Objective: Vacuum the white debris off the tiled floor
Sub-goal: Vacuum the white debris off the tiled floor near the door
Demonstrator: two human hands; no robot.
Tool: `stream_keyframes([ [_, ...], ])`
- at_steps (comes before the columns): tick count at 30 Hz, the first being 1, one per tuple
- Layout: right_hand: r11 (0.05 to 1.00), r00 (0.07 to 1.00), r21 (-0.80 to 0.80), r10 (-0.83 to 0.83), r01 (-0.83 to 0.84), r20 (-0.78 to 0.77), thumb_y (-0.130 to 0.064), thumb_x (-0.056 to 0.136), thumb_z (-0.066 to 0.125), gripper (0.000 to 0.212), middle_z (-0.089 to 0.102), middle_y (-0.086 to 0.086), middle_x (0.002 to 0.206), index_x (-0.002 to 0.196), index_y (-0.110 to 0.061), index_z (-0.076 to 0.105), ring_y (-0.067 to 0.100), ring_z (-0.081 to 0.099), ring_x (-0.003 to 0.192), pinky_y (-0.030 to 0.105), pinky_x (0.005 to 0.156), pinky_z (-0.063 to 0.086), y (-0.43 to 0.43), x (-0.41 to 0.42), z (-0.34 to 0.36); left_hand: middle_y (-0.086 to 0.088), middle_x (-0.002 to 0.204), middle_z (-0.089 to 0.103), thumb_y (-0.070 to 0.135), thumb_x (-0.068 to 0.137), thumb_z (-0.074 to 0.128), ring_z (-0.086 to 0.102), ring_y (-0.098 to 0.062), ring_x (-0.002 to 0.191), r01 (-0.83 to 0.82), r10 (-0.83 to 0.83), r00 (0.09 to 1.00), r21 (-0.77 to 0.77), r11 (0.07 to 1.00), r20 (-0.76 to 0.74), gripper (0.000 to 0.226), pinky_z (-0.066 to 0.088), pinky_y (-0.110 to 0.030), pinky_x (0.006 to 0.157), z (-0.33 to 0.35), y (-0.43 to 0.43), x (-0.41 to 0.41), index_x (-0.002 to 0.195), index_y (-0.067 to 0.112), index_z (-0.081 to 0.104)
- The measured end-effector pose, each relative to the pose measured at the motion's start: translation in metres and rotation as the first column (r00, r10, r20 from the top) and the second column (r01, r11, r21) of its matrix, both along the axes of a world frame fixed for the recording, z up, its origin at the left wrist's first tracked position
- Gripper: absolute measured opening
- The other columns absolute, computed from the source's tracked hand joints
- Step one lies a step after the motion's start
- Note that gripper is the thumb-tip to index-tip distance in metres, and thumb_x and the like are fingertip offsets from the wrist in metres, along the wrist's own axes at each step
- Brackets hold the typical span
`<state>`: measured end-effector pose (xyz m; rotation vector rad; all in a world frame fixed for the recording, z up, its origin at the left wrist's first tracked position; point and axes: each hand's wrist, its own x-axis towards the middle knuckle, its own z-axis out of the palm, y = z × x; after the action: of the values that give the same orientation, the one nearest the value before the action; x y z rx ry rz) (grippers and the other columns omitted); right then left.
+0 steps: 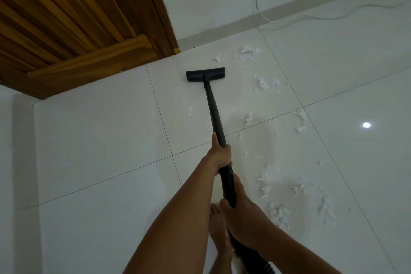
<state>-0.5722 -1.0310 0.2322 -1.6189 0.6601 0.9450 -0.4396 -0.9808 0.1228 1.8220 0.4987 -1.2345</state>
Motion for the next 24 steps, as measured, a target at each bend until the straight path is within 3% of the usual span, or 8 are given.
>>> stream_keyframes([
  [9,0.998,0.999,-0.047,-0.042,0.041,-0.021,-0.026,0.107,0.039,0.074,0.061,0.008,0.109,0.158,-0.045,-0.011,0.005,0.056,0.037,0.017,0.040,0.045,-0.019,-0.019,-0.006,-0.011,0.085,0.057,0.030,0.107,0.036,0.057,-0.017,0.070,0.017,-0.017,1.000,-0.021,1.000,0.006,0.072,0.051,-0.030,0.059,-0.008,-0.025,-0.018,0.156,0.042,-0.015],
  [13,0.998,0.999,-0.044,-0.047,0.047,-0.005,-0.026,0.107,0.039,0.074,0.060,0.004,0.095,0.158,-0.046,-0.010,0.005,0.056,0.040,0.017,0.038,0.044,-0.023,-0.010,-0.011,-0.014,0.101,0.057,0.029,0.106,0.037,0.057,-0.018,0.072,0.029,-0.029,0.999,-0.024,0.999,0.013,0.073,0.053,-0.033,0.064,-0.015,-0.030,-0.007,0.155,0.043,-0.016],
  [18,0.997,0.997,-0.005,-0.078,0.078,0.002,-0.023,0.106,0.040,0.075,0.063,0.008,0.093,0.157,-0.047,-0.009,0.008,0.058,0.047,0.017,0.041,0.045,-0.027,0.009,-0.015,-0.024,0.126,0.060,0.030,0.106,0.037,0.057,-0.018,0.073,0.045,-0.045,0.998,-0.002,0.999,0.032,0.073,0.055,-0.037,0.074,-0.022,-0.034,0.014,0.155,0.044,-0.016],
  [21,0.997,0.997,0.001,-0.075,0.075,0.013,-0.023,0.105,0.040,0.075,0.064,0.010,0.090,0.156,-0.049,-0.009,0.006,0.057,0.041,0.018,0.040,0.045,-0.030,0.021,-0.017,-0.019,0.109,0.062,0.030,0.106,0.037,0.056,-0.018,0.071,0.043,-0.044,0.998,0.012,0.999,0.045,0.073,0.055,-0.036,0.075,-0.025,-0.036,0.027,0.156,0.043,-0.014],
  [24,0.997,0.997,-0.002,-0.072,0.072,0.006,-0.023,0.105,0.040,0.075,0.064,0.010,0.092,0.156,-0.049,-0.008,0.006,0.057,0.042,0.017,0.039,0.045,-0.031,0.033,-0.019,-0.014,0.094,0.059,0.030,0.106,0.036,0.056,-0.018,0.069,0.053,-0.054,0.997,0.016,0.998,0.047,0.072,0.053,-0.032,0.065,-0.027,-0.037,0.038,0.156,0.043,-0.014],
])
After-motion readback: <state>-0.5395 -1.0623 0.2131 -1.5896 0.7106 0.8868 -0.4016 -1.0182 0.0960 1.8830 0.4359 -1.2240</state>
